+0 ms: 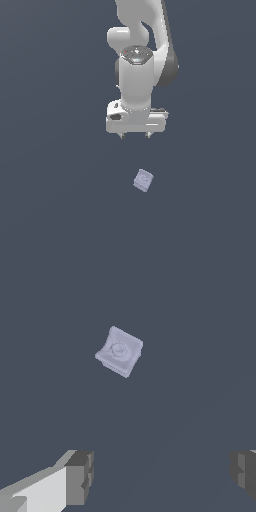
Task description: Pick up the object and move it to a goal position.
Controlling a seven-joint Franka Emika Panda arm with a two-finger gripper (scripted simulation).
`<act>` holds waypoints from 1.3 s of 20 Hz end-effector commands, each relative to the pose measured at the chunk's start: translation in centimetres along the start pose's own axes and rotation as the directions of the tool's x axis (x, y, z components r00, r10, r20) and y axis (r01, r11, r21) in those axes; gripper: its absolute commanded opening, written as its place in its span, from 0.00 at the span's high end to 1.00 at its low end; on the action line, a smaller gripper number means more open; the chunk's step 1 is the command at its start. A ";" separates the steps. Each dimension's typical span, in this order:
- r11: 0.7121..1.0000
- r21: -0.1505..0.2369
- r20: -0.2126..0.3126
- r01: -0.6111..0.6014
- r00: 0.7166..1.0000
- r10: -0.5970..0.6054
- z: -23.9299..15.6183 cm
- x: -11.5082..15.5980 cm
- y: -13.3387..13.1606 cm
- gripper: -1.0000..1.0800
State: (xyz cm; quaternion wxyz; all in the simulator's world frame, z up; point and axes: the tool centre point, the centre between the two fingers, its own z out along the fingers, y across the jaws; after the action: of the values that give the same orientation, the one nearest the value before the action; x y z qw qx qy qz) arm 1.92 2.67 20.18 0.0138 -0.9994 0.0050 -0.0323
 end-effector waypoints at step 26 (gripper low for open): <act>0.972 -0.010 0.028 -0.234 0.972 0.235 4.7 5.9 -1.4 0.04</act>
State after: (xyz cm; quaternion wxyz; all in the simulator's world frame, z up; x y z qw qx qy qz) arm 7.43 3.92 16.57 0.0148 -0.9939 0.1081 -0.0179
